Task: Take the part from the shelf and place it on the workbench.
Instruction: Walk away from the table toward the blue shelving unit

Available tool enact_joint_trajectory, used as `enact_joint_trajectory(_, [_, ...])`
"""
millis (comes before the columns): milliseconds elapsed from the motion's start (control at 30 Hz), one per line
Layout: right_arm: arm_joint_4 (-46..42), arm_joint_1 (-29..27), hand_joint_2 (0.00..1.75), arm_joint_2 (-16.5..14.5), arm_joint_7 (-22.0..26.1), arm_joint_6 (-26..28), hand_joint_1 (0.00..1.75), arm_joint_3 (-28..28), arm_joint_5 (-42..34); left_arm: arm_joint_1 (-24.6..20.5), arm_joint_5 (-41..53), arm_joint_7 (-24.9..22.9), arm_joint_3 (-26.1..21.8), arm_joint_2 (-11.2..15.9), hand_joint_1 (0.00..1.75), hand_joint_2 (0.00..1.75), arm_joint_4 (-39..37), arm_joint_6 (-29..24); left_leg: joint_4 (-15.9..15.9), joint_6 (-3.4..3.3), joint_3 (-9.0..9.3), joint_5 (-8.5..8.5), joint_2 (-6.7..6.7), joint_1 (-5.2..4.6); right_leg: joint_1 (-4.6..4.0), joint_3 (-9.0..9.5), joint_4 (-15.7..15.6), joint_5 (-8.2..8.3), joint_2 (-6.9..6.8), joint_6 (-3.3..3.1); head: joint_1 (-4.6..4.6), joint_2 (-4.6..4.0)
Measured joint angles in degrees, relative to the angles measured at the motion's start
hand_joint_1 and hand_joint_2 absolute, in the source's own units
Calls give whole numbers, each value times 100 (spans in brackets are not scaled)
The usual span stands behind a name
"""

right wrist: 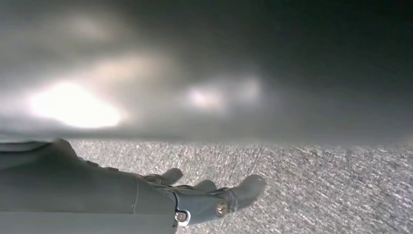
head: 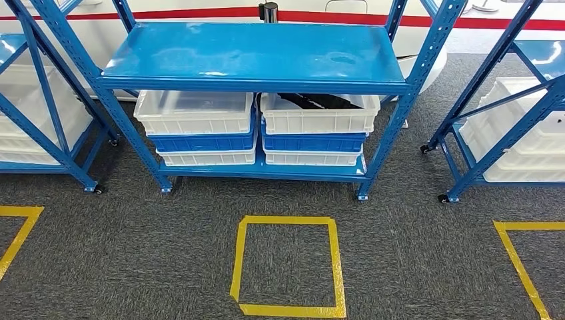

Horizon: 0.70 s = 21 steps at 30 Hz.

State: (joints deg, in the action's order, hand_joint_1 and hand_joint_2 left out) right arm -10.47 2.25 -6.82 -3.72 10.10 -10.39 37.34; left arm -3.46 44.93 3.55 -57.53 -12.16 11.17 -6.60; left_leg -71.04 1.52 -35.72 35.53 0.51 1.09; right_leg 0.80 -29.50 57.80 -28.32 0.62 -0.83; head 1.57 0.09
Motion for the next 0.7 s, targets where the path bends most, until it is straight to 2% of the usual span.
enact_joint_trajectory(67, [0,-18,0,0,0,0,0,-2,2,19,4,-4,0,10,0,0,-1,0,606,86,126,-514,-38,64,52,137,-3,-118,16,84,-1,0])
enact_joint_trajectory(100, [0,-20,0,1,0,0,0,-3,2,21,7,-5,0,11,0,0,-3,1,867,103,188,-654,-61,69,66,217,-8,-170,18,134,10,0])
enact_joint_trajectory(133, [0,-15,0,-1,1,0,0,-4,2,15,7,-5,1,13,0,0,-5,1,1019,82,233,-718,-84,56,70,268,-25,-215,16,186,16,0])
enact_joint_trajectory(200, [-1,1,0,-9,2,0,0,-7,2,-3,9,-8,1,18,0,0,-5,1,1084,-52,249,-668,-97,10,64,390,-15,-230,11,314,26,0])
enact_joint_trajectory(267, [-2,10,0,-16,3,0,0,-8,3,-9,12,-11,0,22,0,0,-2,0,1132,-194,374,-719,-73,12,58,436,77,-234,-1,404,5,-1])
enact_joint_trajectory(300, [-2,14,0,-16,3,0,0,-9,4,-7,13,-13,1,22,0,0,-2,0,1154,-237,441,-718,-65,19,55,360,222,-274,-7,408,-11,-1])
enact_joint_trajectory(333, [-2,21,0,-16,4,0,0,-10,5,-7,14,-14,0,21,0,0,-2,0,1177,-264,502,-715,-56,25,54,205,472,-352,-14,389,-39,-1])
enact_joint_trajectory(400, [-2,36,0,-16,5,0,0,-13,6,-7,14,-14,0,21,0,0,-2,-1,1202,-299,538,-668,-41,16,46,-317,1192,-588,-21,332,-91,0])
enact_joint_trajectory(433, [-2,39,0,-15,5,0,0,-15,7,-5,14,-15,0,20,0,0,-2,-2,1205,-311,558,-633,-32,10,42,-591,1487,-683,-21,326,-108,0])
enact_joint_trajectory(467, [-2,33,0,-15,5,0,0,-16,7,-2,14,-16,0,21,0,0,-2,-5,1206,-318,590,-592,-21,4,40,-789,1620,-708,-22,337,-114,0])
enact_joint_trajectory(500, [-2,19,0,-15,5,0,0,-18,8,3,14,-17,0,21,0,0,-2,-10,1206,-316,641,-545,-8,1,39,-882,1538,-622,-22,372,-118,0])
enact_joint_trajectory(533, [-2,3,0,-15,5,0,0,-20,8,8,14,-20,0,20,0,0,-2,-15,1206,-307,707,-493,3,0,39,-882,1267,-433,-25,423,-118,0])
enact_joint_trajectory(567, [-2,-12,0,-15,5,0,0,-21,8,12,14,-21,0,19,0,0,-2,-18,1208,-291,759,-437,10,1,37,-821,879,-162,-38,473,-122,0])
enact_joint_trajectory(600, [0,-24,0,-16,5,0,0,-24,8,15,14,-23,0,17,0,0,-2,-22,1208,-267,824,-375,9,-5,33,-762,546,61,-69,483,-118,0])
enact_joint_trajectory(633, [2,-19,0,-19,5,0,0,-26,8,12,14,-23,0,16,0,0,-2,-26,1220,-234,865,-317,5,-13,17,-708,317,196,-105,452,-116,1])
enact_joint_trajectory(667, [3,-12,0,-20,5,0,0,-29,9,8,14,-26,0,16,0,0,-1,-31,1242,-194,910,-272,-5,-21,1,-666,200,259,-136,398,-110,1])
enact_joint_trajectory(700, [4,-4,0,-21,5,0,0,-33,9,4,14,-28,0,17,0,0,-1,-35,1258,-154,981,-254,-16,-30,-11,-643,182,223,-151,317,-101,1])
